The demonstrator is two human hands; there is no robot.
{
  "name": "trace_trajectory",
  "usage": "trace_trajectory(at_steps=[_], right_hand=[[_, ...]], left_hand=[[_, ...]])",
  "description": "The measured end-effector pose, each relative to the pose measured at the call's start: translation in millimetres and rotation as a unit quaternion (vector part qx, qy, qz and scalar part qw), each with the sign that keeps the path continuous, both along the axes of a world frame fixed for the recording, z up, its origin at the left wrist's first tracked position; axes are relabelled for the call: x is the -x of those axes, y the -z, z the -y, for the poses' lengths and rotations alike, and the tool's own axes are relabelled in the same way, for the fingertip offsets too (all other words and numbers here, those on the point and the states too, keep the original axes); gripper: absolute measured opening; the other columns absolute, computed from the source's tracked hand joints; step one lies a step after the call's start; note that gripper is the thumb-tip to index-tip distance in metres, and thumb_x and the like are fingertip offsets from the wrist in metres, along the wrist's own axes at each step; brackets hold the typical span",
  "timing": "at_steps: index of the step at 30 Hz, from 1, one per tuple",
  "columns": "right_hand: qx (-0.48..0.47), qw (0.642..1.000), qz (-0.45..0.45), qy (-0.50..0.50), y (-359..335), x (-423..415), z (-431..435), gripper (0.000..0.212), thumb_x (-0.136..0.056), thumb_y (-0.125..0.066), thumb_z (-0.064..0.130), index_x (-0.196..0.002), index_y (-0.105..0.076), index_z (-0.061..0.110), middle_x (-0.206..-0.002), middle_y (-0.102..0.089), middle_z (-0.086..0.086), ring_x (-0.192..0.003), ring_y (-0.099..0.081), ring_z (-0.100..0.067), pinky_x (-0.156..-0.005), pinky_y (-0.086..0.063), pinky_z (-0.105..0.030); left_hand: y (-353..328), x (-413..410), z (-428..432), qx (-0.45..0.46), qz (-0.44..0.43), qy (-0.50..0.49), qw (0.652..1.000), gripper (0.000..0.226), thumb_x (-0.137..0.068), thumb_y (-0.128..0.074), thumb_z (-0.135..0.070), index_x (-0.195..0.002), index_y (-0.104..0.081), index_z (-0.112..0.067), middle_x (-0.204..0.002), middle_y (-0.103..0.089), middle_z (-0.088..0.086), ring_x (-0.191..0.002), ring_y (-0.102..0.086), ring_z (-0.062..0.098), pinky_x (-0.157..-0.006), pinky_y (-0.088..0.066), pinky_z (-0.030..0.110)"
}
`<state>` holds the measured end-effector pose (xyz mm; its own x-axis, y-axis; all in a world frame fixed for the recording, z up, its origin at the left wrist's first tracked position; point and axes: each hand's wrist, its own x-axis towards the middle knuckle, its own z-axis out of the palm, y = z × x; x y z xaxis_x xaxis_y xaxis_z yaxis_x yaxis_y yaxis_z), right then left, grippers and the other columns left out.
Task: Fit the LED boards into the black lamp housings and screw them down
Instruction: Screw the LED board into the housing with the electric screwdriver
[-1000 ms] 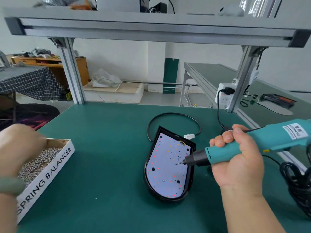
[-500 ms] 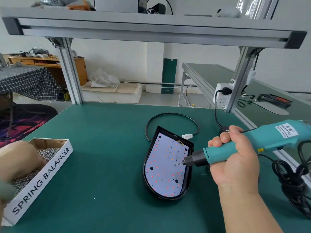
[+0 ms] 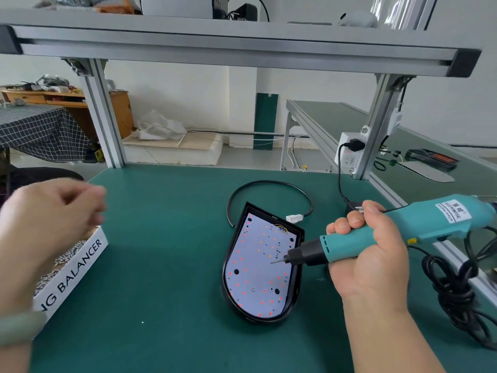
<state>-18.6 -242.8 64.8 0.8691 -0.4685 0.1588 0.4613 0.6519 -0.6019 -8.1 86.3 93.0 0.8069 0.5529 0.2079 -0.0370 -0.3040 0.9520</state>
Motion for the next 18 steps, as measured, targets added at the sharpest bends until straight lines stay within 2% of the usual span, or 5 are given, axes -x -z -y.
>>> trace_trajectory(at_steps=[1,3,6,11,18], right_hand=[[-0.008,1.000,0.002,-0.005,-1,1,0,0.016,-0.093,-0.049,0.013,-0.079,-0.051,0.020,-0.060,-0.045,0.007,-0.050,-0.044,-0.012,-0.064,-0.042,-0.026],[-0.030,0.999,0.007,-0.017,-3,2,1,0.015,-0.093,-0.050,0.015,-0.079,-0.050,0.021,-0.060,-0.045,0.008,-0.050,-0.044,-0.011,-0.064,-0.044,-0.026],[-0.072,0.997,0.016,-0.031,-5,3,3,0.015,-0.092,-0.051,0.018,-0.077,-0.053,0.021,-0.060,-0.044,0.009,-0.049,-0.043,-0.010,-0.065,-0.043,-0.026],[-0.111,0.993,0.028,-0.027,-8,4,7,0.017,-0.090,-0.050,0.018,-0.075,-0.055,0.019,-0.062,-0.043,0.009,-0.050,-0.043,-0.009,-0.066,-0.042,-0.026],[-0.133,0.990,0.030,-0.027,-9,6,6,0.015,-0.090,-0.050,0.019,-0.076,-0.054,0.019,-0.062,-0.043,0.010,-0.050,-0.043,-0.007,-0.064,-0.044,-0.025]], left_hand=[[-8,8,18,0.018,0.023,0.045,0.999,0.017,-0.089,-0.063,-0.013,-0.073,-0.065,-0.019,-0.061,-0.066,0.001,-0.049,-0.062,0.009,-0.056,-0.056,0.023],[-17,14,59,0.053,0.055,0.146,0.986,0.013,-0.084,-0.066,-0.007,-0.076,-0.066,-0.017,-0.058,-0.068,-0.001,-0.047,-0.062,0.003,-0.045,-0.048,0.012],[-14,16,113,0.088,0.032,0.241,0.966,0.019,-0.081,-0.067,-0.002,-0.068,-0.070,-0.015,-0.056,-0.068,0.000,-0.047,-0.060,0.005,-0.045,-0.048,0.012],[11,21,150,-0.044,-0.032,0.301,0.952,0.016,-0.085,-0.065,-0.016,-0.070,-0.069,-0.019,-0.058,-0.069,-0.004,-0.047,-0.058,0.002,-0.050,-0.049,0.013],[20,29,156,-0.054,-0.083,0.337,0.936,0.014,-0.086,-0.064,-0.021,-0.073,-0.070,-0.023,-0.061,-0.070,-0.007,-0.051,-0.060,0.001,-0.054,-0.053,0.020]])
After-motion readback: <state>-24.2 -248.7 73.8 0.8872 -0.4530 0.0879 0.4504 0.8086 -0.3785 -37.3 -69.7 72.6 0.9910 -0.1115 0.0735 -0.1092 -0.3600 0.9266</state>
